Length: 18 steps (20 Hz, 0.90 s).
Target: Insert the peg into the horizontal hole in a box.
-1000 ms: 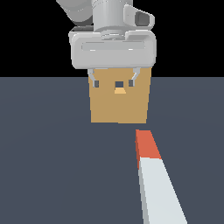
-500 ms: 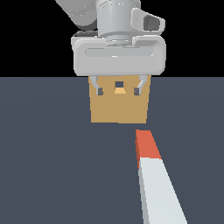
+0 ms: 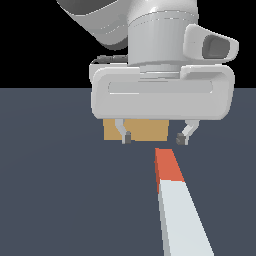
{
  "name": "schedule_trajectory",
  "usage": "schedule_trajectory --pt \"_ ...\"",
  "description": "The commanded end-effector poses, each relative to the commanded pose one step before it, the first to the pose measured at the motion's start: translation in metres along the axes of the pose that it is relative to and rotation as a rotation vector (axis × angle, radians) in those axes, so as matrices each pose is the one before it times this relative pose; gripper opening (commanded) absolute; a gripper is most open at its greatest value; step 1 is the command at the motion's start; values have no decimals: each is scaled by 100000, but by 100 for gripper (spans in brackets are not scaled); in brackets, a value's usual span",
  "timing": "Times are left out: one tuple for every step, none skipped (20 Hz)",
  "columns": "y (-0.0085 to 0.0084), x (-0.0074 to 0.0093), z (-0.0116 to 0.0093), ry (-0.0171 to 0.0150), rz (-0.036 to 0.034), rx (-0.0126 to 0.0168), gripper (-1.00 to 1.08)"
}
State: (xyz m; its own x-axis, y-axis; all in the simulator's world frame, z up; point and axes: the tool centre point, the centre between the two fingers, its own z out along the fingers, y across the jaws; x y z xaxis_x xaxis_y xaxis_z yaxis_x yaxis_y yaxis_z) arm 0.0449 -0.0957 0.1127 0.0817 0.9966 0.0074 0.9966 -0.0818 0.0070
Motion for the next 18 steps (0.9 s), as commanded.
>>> schedule_trajectory --pt "872 -1995 1240 -263 1497 177 100" --pt "306 -667 413 -78 524 72 100" --pt "284 -606 375 -69 479 65 100" --pt "261 -548 338 -60 434 58 100" --pt "239 -499 305 -54 401 54 100" --pt "217 -442 273 -47 353 47 100" --pt "194 -401 244 -42 326 43 100" --pt "173 -349 214 -36 280 37 100" --pt "152 -310 187 -32 254 33 100" --pt "134 -256 159 -25 204 26 100" --pt "114 -219 132 -21 180 23 100" --pt "96 -180 106 -17 152 19 100" --pt "78 -137 79 -12 118 14 100" --pt "60 -103 54 -8 97 11 100" --pt "42 -66 29 -4 69 6 100" --pt "27 -2 6 0 0 0 100" --pt "8 3 -2 0 0 0 100" --pt "-82 -5 -2 -16 37 56 100"
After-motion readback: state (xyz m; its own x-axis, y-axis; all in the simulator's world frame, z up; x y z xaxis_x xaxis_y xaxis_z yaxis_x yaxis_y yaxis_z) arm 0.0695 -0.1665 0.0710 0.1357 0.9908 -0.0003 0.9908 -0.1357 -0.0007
